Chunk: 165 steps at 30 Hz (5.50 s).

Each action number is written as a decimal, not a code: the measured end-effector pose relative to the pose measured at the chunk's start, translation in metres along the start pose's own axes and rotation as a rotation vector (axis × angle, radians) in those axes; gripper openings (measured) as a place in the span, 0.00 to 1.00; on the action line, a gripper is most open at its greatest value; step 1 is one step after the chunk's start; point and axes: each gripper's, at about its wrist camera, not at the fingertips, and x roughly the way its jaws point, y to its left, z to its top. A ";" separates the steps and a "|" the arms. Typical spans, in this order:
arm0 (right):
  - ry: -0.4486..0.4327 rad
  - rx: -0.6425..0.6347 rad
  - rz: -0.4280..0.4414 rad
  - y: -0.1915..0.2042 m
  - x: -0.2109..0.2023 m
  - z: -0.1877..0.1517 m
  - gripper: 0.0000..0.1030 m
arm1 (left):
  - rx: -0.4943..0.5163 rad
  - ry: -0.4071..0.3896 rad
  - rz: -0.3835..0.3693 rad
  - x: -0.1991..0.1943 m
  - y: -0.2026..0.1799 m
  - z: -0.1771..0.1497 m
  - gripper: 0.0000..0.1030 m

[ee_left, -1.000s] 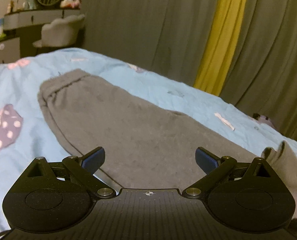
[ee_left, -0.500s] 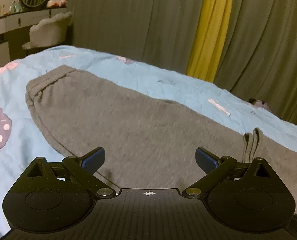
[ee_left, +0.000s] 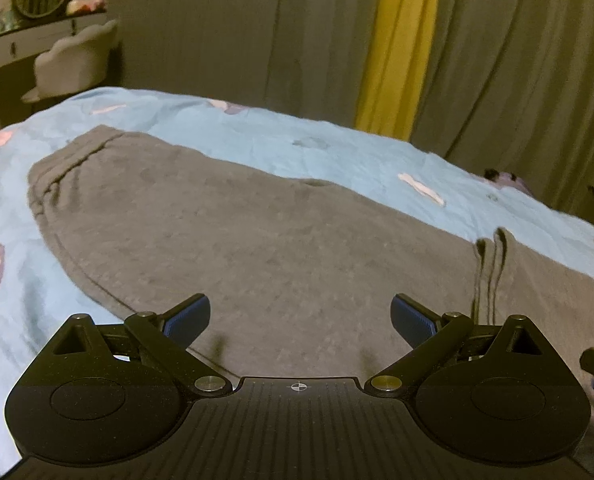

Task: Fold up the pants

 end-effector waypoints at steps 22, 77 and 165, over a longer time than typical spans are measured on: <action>0.130 0.103 -0.210 -0.031 0.023 0.008 0.96 | 0.157 0.309 -0.306 0.073 -0.108 0.012 0.98; 0.047 0.036 -0.103 -0.019 0.025 0.011 0.96 | 0.168 0.420 -0.374 0.089 -0.060 0.019 0.57; -0.079 -0.472 0.019 0.121 0.088 -0.016 0.80 | -0.588 -0.030 0.189 0.027 0.231 0.034 0.93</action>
